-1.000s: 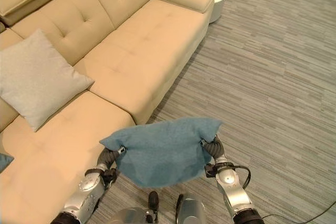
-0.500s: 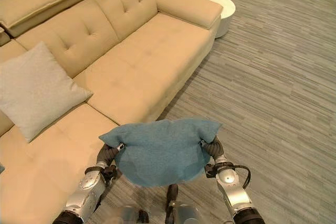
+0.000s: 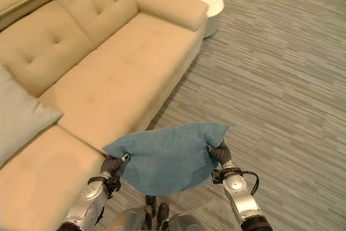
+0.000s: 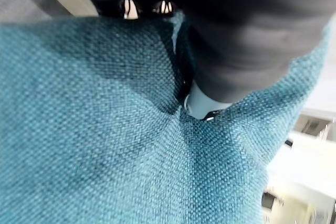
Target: Pick up all the scattered cushions and arrange them neatly on the sofa.
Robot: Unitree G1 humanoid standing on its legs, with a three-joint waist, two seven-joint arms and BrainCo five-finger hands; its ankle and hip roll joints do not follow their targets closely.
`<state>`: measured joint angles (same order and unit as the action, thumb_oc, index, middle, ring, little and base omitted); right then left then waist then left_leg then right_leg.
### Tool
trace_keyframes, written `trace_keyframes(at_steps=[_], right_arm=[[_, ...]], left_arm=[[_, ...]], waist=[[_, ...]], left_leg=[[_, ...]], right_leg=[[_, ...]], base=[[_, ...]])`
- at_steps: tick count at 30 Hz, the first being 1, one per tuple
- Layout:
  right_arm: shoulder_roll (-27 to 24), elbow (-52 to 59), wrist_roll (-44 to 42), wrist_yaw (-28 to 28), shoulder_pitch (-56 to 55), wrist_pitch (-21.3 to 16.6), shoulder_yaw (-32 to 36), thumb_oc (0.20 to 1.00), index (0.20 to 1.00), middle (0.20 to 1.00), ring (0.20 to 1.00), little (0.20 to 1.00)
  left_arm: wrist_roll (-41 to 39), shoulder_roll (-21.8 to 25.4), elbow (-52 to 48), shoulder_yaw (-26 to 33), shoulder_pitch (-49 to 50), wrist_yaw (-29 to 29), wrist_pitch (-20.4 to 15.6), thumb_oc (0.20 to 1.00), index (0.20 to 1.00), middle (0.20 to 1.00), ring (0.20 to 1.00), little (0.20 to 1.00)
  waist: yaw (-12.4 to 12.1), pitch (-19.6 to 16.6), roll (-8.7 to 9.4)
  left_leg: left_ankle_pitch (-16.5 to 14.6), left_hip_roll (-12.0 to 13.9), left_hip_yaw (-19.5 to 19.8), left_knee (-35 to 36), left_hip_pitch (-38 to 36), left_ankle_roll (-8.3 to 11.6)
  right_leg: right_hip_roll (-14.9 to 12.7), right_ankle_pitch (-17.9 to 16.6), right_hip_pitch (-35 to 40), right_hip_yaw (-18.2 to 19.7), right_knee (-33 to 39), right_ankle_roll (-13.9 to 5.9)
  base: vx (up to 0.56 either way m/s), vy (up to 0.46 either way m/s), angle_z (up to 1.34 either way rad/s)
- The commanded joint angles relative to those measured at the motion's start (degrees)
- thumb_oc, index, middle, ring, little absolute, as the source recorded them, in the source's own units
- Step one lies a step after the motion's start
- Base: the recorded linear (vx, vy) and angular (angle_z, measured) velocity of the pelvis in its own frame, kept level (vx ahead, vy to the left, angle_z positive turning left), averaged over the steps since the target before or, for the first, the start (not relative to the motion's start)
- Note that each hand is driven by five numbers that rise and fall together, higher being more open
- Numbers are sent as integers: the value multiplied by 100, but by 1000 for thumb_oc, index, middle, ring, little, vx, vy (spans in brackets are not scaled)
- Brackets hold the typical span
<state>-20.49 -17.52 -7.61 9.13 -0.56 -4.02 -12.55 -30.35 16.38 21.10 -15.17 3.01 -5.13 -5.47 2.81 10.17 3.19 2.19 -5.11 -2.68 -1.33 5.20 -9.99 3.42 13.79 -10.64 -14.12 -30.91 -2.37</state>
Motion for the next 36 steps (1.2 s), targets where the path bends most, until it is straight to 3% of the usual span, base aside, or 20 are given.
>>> trace_keyframes(at_steps=[1,4,5,6,7,9,12,16,18,19,20,21,22,23,26,29,30,32,35,36], right_arm=[[154,331,-30,-38,358,-492,182,200,200,200,200,200],[135,348,-55,-42,393,-474,220,200,200,200,200,200],[107,379,-92,-6,440,-484,240,200,200,200,200,200],[106,379,-92,-6,441,-484,241,200,200,200,200,200],[94,370,-118,9,465,-481,244,200,200,200,200,200],[95,368,-109,21,494,-461,247,200,200,200,200,200],[92,353,-98,25,486,-468,243,200,200,200,200,200],[66,346,-89,-36,260,-492,333,200,200,200,200,200],[8,339,-77,-89,67,-494,381,200,200,200,200,200],[8,341,-77,-89,64,-494,381,200,200,200,200,200],[-19,362,-104,-90,11,-522,381,200,200,200,200,200],[-80,358,-215,-63,27,-543,365,200,200,200,200,200],[-80,357,-216,-63,28,-544,365,200,200,200,200,200],[-131,341,-258,-8,62,-513,364,200,200,200,200,200],[-176,385,-287,-4,19,-550,437,200,200,200,200,200],[-192,254,-227,98,46,-528,461,200,200,200,200,200],[-157,273,-238,44,43,-520,485,200,200,200,200,200],[-107,286,-200,2,11,-515,460,200,200,200,200,200],[1,346,-74,-66,66,-501,397,200,200,200,200,200],[3,347,-73,-66,67,-500,397,200,200,200,200,200]], left_arm=[[-85,57,-571,199,-285,155,-424,200,200,200,200,200],[-130,47,-577,212,-301,146,-439,200,200,200,200,200],[-101,34,-552,182,-353,141,-434,200,200,200,200,200],[-101,34,-551,182,-355,141,-435,200,200,200,200,200],[-52,18,-523,168,-402,142,-443,200,200,200,200,200],[0,11,-508,200,-453,152,-462,200,200,200,200,200],[15,-2,-470,217,-470,158,-497,200,200,200,200,200],[28,-95,-412,184,-354,267,-499,200,200,200,200,200],[-54,-161,-385,155,-250,326,-452,200,200,200,200,200],[-54,-161,-386,154,-247,327,-452,200,200,200,200,200],[-44,-148,-392,141,-218,348,-442,200,200,200,200,200],[-89,-126,-425,132,-211,350,-428,200,200,200,200,200],[-90,-126,-425,133,-212,350,-428,200,200,200,200,200],[-131,-137,-405,97,-280,294,-415,200,200,200,200,200],[-52,-136,-399,33,-315,361,-375,200,200,200,200,200],[137,-68,-454,25,-349,309,-376,200,200,200,200,200],[119,-53,-537,47,-328,356,-398,200,200,200,200,200],[145,-38,-579,49,-298,361,-382,200,200,200,200,200],[133,-9,-665,68,-276,347,-375,200,200,200,200,200],[133,-7,-666,69,-276,347,-374,200,200,200,200,200]], waist=[[-145,-173,80],[-205,-168,-15],[-253,-141,-69],[-258,-142,-73],[-283,-137,-40],[-313,-111,-22],[-304,-77,1],[-225,-220,-12],[-139,-265,-8],[-132,-265,-17],[-117,-252,-13],[-153,-148,-26],[-148,-155,-45],[-177,-38,21],[-104,-54,153],[-37,-70,202],[-21,-127,185],[-27,-163,170],[-85,-158,96],[-93,-158,105]], left_leg=[[-1165,-123,-276,-390,-4,247],[-1226,-12,-318,-393,-116,304],[-1285,53,-379,-440,-178,346],[-1289,59,-383,-449,-170,348],[-1320,42,-422,-496,-200,396],[-1353,41,-468,-521,-257,457],[-1450,10,-451,-605,-319,517],[-1752,-2,-326,-692,-680,618],[-1653,198,-343,-1531,-536,840],[-1681,212,-335,-1587,-510,845],[-1545,384,-383,-2323,-220,964],[-1190,659,-334,-3545,382,1081],[-1213,680,-322,-3594,417,1085],[-1388,746,-290,-3855,906,957],[-1818,561,-352,-2888,983,762],[-1096,312,-270,-1257,972,859],[-1112,311,-265,-945,803,869],[-1065,238,-229,-839,660,822],[-1163,142,-317,-569,252,637],[-1162,132,-327,-564,251,631]], right_leg=[[-1099,-725,69,60,-166,-212],[-881,-461,-28,54,558,-113],[-694,-532,-61,42,1537,-120],[-686,-545,-57,43,1557,-116],[-556,-763,-39,130,2383,-221],[-479,-996,-45,107,2984,-330],[-428,-1085,-75,118,3171,-386],[-360,-1167,211,294,3123,-280],[-257,-1052,446,332,3018,-114],[-246,-1050,447,323,3019,-109],[-167,-966,552,318,3026,9],[23,-844,706,331,3034,253],[43,-847,694,322,3035,258],[62,-733,765,228,3064,359],[-114,-689,835,110,3155,276],[-229,-609,867,-33,3110,285],[-215,-559,890,-4,3073,260],[-264,-467,919,-14,2900,191],[-552,-447,622,-106,1766,-43],[-571,-419,592,-93,1707,-50]], base=[[235,155,-3],[269,109,-17],[208,46,-4],[273,16,-17],[140,-14,-19],[254,-42,2],[293,-71,7],[400,-120,16],[338,-182,43],[195,-153,34],[202,-205,35],[202,-204,37],[212,-214,51],[142,-100,35],[208,-24,30],[226,92,52],[341,131,24],[378,213,-1],[311,254,-31],[303,223,-65]])
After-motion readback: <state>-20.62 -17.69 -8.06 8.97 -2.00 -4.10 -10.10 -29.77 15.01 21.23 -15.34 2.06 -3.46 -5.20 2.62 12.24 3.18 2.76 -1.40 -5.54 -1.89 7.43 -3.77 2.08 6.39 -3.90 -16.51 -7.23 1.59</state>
